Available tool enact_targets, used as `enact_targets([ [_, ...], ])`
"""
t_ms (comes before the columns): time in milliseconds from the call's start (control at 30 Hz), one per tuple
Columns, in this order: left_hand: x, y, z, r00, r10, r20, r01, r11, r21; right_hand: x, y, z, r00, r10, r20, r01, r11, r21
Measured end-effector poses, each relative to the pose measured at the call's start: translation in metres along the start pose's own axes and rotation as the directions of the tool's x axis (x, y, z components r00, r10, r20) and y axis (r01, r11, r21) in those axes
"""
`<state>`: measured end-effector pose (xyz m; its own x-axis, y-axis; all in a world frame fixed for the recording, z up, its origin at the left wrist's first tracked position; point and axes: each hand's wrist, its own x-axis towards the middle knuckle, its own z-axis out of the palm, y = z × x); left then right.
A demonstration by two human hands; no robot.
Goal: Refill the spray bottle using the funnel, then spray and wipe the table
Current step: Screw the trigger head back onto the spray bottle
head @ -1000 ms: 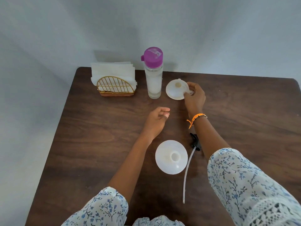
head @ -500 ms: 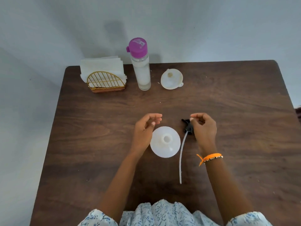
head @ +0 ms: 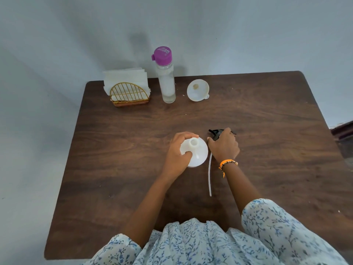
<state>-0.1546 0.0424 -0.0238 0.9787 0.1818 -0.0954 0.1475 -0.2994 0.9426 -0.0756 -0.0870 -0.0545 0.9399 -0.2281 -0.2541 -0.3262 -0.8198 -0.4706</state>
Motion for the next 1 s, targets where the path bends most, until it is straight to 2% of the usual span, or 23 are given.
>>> enact_targets([
  [100,-0.003,0.008,-0.001,1.000,-0.013,0.009,0.013,1.000,0.007,0.001,-0.001,-0.005,1.000,0.016,0.022,-0.018,0.998,0.053],
  [233,-0.004,0.003,0.002,0.996,-0.084,0.009,0.084,0.996,0.031,-0.007,-0.007,-0.023,0.998,0.030,0.050,-0.046,0.932,0.359],
  [367,-0.004,-0.004,0.002,0.996,-0.080,0.028,0.079,0.996,0.033,-0.023,-0.028,-0.059,0.998,-0.034,-0.046,0.054,0.819,0.571],
  [500,-0.003,-0.010,0.003,0.994,-0.104,0.021,0.101,0.988,0.119,-0.034,-0.046,-0.098,0.985,-0.043,-0.168,0.153,0.668,0.728],
  [633,-0.003,-0.008,0.003,0.993,-0.120,0.015,0.115,0.977,0.181,-0.047,-0.056,-0.124,0.944,-0.080,-0.319,0.304,0.584,0.753],
  [733,-0.002,-0.006,0.003,0.989,-0.146,0.008,0.142,0.973,0.181,-0.055,-0.064,-0.134,0.900,-0.121,-0.420,0.409,0.570,0.713],
  [1000,-0.001,-0.006,0.005,0.986,-0.164,-0.001,0.161,0.966,0.203,-0.067,-0.082,-0.149,0.792,-0.249,-0.557,0.591,0.540,0.599],
])
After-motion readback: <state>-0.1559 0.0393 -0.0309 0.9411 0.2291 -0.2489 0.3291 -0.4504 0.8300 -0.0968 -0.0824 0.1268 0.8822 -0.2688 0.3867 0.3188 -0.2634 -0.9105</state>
